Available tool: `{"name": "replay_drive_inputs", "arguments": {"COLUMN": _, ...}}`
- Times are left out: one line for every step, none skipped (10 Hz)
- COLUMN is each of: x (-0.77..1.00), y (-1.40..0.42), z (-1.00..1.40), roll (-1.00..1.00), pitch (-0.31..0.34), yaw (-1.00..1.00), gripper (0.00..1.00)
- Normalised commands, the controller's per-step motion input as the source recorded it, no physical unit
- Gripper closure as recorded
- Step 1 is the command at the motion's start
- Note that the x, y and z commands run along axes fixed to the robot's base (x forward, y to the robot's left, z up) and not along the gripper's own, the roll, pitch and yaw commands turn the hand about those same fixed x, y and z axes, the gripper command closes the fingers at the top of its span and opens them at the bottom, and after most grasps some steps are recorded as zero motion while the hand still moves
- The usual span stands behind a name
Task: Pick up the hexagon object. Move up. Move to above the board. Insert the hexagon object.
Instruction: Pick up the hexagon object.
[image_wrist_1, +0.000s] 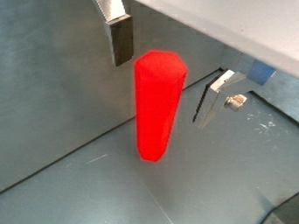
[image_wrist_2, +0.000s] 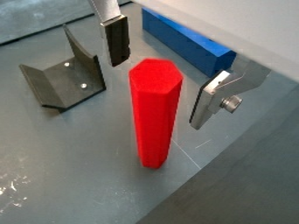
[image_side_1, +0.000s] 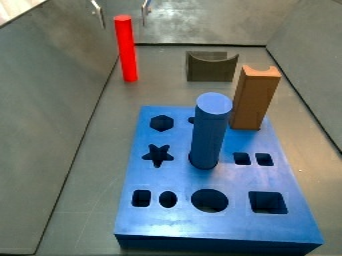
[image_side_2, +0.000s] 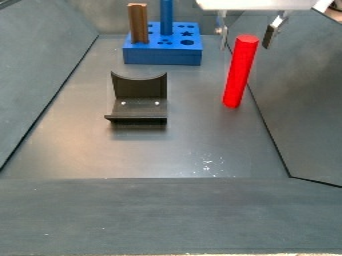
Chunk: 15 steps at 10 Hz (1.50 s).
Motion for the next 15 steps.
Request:
{"name": "replay_drive_inputs", "arguments": {"x": 0.0, "y": 0.0, "z": -0.41, "roll": 0.14, "pitch": 0.0, "yaw": 0.17, "gripper": 0.0}}
{"name": "replay_drive_inputs", "arguments": {"x": 0.0, "y": 0.0, "z": -0.43, "roll": 0.15, "pitch": 0.0, "yaw": 0.17, "gripper": 0.0}}
{"name": "replay_drive_inputs", "arguments": {"x": 0.0, "y": 0.07, "z": -0.36, "roll": 0.08, "pitch": 0.0, "yaw": 0.19, "gripper": 0.0}}
{"name": "replay_drive_inputs", "arguments": {"x": 0.0, "y": 0.0, "z": -0.19, "roll": 0.0, "pitch": 0.0, "yaw": 0.21, "gripper": 0.0}}
{"name": "replay_drive_inputs", "arguments": {"x": 0.0, "y": 0.0, "z": 0.0, "roll": 0.0, "pitch": 0.016, "yaw": 0.0, "gripper": 0.0}}
{"name": "replay_drive_inputs", "arguments": {"x": 0.0, "y": 0.0, "z": 0.0, "roll": 0.0, "pitch": 0.0, "yaw": 0.0, "gripper": 0.0}}
{"name": "replay_drive_inputs", "arguments": {"x": 0.0, "y": 0.0, "z": 0.0, "roll": 0.0, "pitch": 0.0, "yaw": 0.0, "gripper": 1.0}}
{"name": "replay_drive_inputs", "arguments": {"x": 0.0, "y": 0.0, "z": 0.0, "roll": 0.0, "pitch": 0.0, "yaw": 0.0, "gripper": 1.0}}
{"name": "replay_drive_inputs", "arguments": {"x": 0.0, "y": 0.0, "z": 0.0, "roll": 0.0, "pitch": 0.0, "yaw": 0.0, "gripper": 1.0}}
{"name": "replay_drive_inputs", "arguments": {"x": 0.0, "y": 0.0, "z": 0.0, "roll": 0.0, "pitch": 0.0, "yaw": 0.0, "gripper": 1.0}}
{"name": "replay_drive_inputs", "arguments": {"x": 0.0, "y": 0.0, "z": 0.0, "roll": 0.0, "pitch": 0.0, "yaw": 0.0, "gripper": 1.0}}
{"name": "replay_drive_inputs", "arguments": {"x": 0.0, "y": 0.0, "z": 0.0, "roll": 0.0, "pitch": 0.0, "yaw": 0.0, "gripper": 1.0}}
{"name": "replay_drive_inputs", "arguments": {"x": 0.0, "y": 0.0, "z": 0.0, "roll": 0.0, "pitch": 0.0, "yaw": 0.0, "gripper": 1.0}}
{"name": "replay_drive_inputs", "arguments": {"x": 0.0, "y": 0.0, "z": 0.0, "roll": 0.0, "pitch": 0.0, "yaw": 0.0, "gripper": 1.0}}
{"name": "replay_drive_inputs", "arguments": {"x": 0.0, "y": 0.0, "z": 0.0, "roll": 0.0, "pitch": 0.0, "yaw": 0.0, "gripper": 1.0}}
